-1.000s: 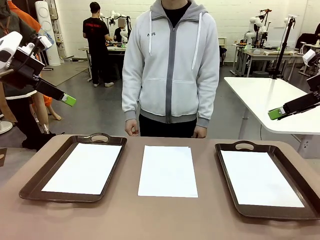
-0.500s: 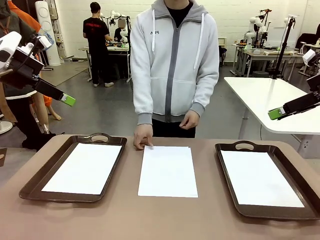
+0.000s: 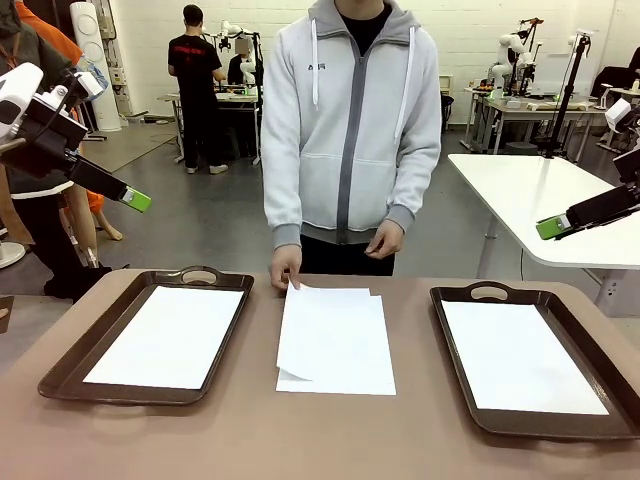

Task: Sort the A4 documents.
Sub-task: Receive the A4 Paper.

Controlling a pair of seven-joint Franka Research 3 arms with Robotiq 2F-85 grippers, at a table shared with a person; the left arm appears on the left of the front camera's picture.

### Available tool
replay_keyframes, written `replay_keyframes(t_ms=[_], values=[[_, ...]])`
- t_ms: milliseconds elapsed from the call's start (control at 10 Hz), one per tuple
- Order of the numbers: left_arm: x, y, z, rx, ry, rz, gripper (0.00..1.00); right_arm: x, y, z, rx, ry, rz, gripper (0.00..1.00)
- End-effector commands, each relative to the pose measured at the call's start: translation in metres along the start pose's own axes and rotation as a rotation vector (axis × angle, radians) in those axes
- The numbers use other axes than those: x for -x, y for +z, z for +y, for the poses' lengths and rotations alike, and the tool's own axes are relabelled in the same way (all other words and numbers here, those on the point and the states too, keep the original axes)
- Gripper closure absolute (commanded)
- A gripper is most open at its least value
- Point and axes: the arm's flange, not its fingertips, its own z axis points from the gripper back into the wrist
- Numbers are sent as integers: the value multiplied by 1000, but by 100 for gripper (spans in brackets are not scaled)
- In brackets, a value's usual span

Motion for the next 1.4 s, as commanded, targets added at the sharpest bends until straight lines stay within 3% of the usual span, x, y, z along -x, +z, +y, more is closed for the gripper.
replay_keyframes(t_ms=[0,1300], values=[[0,0,-1,-4,-14,5,0,0,0,0,-3,5,0,0],[0,0,-1,-4,-14,5,0,0,0,0,-3,5,0,0]])
